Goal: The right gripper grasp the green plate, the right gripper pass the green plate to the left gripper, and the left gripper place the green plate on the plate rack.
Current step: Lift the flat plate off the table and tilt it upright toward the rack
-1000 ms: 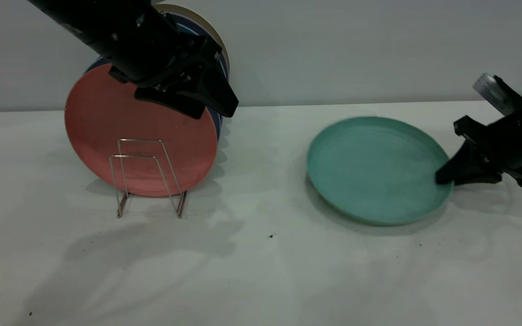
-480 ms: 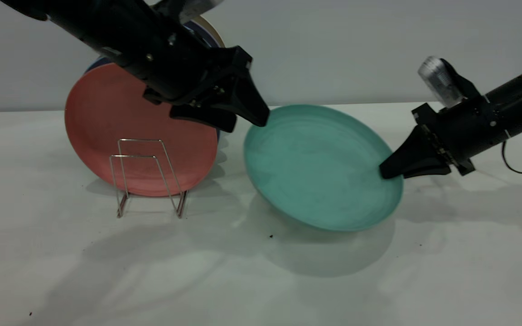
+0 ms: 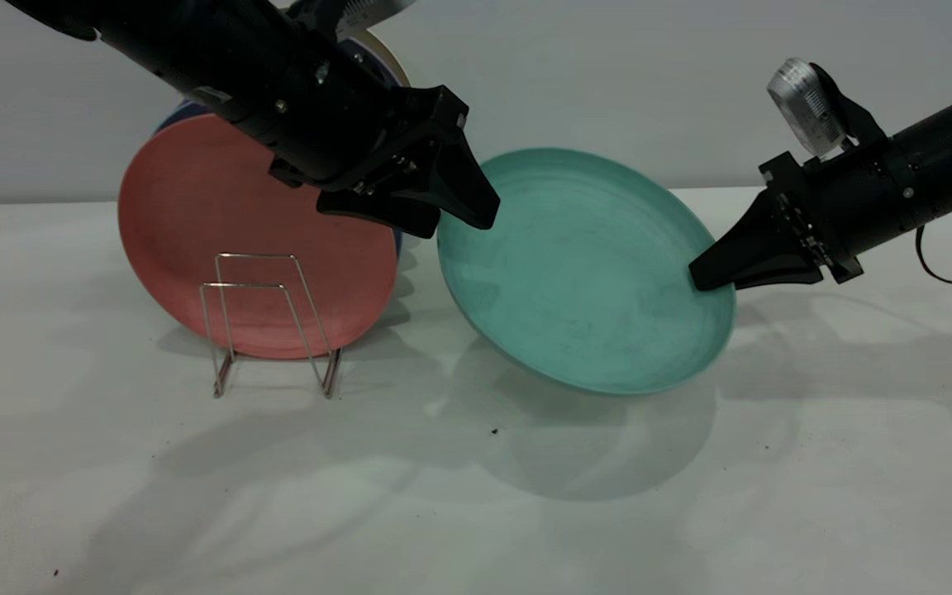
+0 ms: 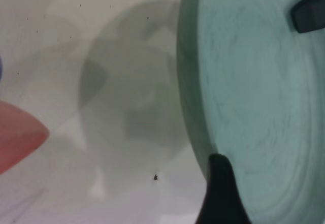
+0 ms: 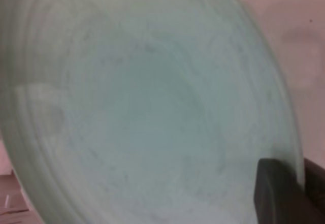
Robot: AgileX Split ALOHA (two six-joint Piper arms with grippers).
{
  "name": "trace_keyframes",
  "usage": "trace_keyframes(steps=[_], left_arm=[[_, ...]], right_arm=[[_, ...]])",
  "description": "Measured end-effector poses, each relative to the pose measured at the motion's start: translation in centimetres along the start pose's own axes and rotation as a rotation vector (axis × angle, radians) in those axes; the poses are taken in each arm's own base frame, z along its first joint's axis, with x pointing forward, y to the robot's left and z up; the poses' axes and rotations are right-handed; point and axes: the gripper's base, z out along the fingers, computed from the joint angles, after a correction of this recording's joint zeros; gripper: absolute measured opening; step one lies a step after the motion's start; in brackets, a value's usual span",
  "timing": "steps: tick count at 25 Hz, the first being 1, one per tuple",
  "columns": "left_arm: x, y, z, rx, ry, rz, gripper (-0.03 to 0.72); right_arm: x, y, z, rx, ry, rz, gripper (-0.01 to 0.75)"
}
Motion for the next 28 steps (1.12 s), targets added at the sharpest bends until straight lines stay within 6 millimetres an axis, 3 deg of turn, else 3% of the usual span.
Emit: trace_keyframes(steps=[9,14,18,22,28], left_arm=[[0.0,0.3,0.3,-0.009,-0.011,-0.021,0.539],[-1.3,-0.9,-2.4,-0.007,-0.072,0.023,0.539],[-1.9,-0.3,-4.1,-0.021,-0.103,0.018,0.539],[-1.5,0.5,-3.1,-0.031,-0.082,-0.007,0.539],[-0.3,0.3,0.3,-0.028,-0.038,-0.047,0.539]], right_arm=[[-0.3,0.4,-0.4,0.0,-0.008,-0.034,0.025],[-0.2,-0.1,-0.7,0.027,0.004,-0.05,0.023],[-0.2,-0.5,-1.3,0.033,-0.008,-0.04,0.023],[-0.3,-0.1,-1.2,-0.007,-0.018,-0.027,0.023],[-0.2,1.6,0.6,-0.044,0.021,-0.055,0.023]])
